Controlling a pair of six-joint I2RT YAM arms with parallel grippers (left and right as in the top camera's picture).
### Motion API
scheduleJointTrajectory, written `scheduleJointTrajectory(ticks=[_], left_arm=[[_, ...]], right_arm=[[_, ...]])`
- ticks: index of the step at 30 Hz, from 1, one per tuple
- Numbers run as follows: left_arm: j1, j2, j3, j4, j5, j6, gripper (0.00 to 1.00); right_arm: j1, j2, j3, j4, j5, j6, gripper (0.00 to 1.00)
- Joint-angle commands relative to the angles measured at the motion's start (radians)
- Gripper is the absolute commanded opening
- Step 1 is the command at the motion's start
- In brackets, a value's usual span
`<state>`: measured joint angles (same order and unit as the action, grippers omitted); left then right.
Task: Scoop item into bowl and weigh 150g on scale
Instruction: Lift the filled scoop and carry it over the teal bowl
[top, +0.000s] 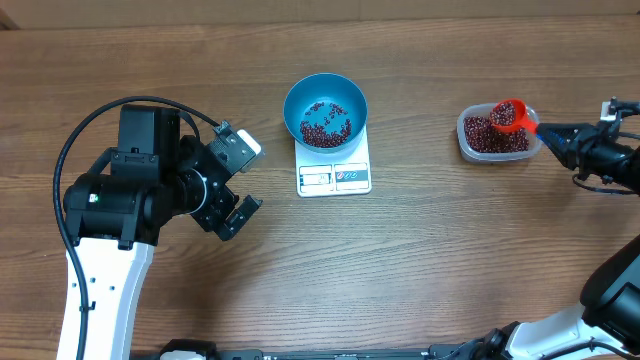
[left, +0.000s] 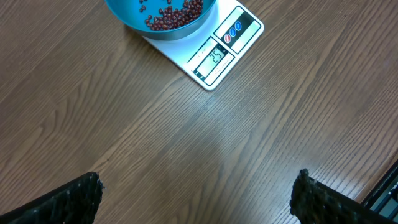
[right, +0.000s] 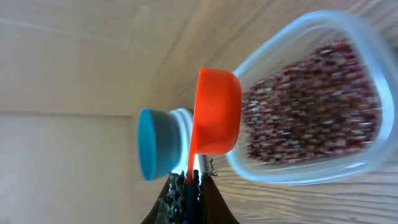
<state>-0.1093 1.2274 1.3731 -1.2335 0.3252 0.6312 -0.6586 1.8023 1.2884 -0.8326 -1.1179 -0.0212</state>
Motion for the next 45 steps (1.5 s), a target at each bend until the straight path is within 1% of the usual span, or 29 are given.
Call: scheduleJointTrajectory(ticks=[1, 5, 10, 24, 33, 37, 42, 45], left_arm=[[-0.002, 0.002, -0.005, 0.0, 0.0, -0.01, 1.0], [-0.002, 0.002, -0.005, 0.0, 0.0, -0.01, 1.0], [-0.002, 0.002, -0.005, 0.001, 0.0, -0.01, 1.0], [-0.002, 0.002, -0.005, 0.0, 0.0, -0.01, 1.0], [-0.002, 0.002, -0.005, 0.0, 0.0, -0.01, 1.0], [-0.002, 0.002, -0.005, 0.001, 0.0, -0.01, 1.0], [-0.002, 0.002, -0.005, 0.0, 0.0, -0.01, 1.0], [-0.002, 0.002, -0.005, 0.0, 0.0, -0.01, 1.0]], right_arm=[[0.005, 0.003, 0.024, -0.012, -0.129, -0.001, 0.04], [0.033, 0.003, 0.024, -0.039, -0.173, -0.001, 0.04], [0.106, 0.003, 0.024, -0.042, -0.205, -0.001, 0.03], [0.417, 0.003, 0.024, -0.034, -0.212, -0.001, 0.04], [0.579, 0.003, 0.024, 0.083, -0.205, 0.002, 0.04], [0.628, 0.003, 0.024, 0.15, -0.122, 0.099, 0.04], [0.666, 0.003, 0.024, 0.249, -0.085, 0.135, 0.04], [0.681, 0.003, 0.024, 0.308, -0.037, 0.222, 0.04]])
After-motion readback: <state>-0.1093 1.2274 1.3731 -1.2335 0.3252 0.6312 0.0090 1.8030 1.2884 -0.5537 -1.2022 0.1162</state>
